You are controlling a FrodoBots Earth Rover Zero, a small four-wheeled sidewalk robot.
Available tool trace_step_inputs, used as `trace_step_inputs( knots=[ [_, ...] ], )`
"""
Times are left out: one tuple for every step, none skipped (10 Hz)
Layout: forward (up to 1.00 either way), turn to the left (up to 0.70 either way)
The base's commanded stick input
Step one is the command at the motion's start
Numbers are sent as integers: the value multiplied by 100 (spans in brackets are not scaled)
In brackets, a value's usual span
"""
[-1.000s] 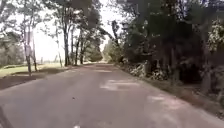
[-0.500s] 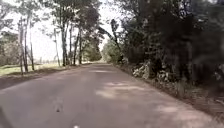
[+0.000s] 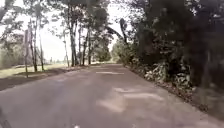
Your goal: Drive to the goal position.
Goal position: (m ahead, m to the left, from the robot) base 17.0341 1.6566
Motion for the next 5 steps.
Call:
trace_step_inputs(
  knots=[
    [100,-4],
    [100,-5],
    [100,-8],
    [100,-9],
    [100,-10]
  ],
)
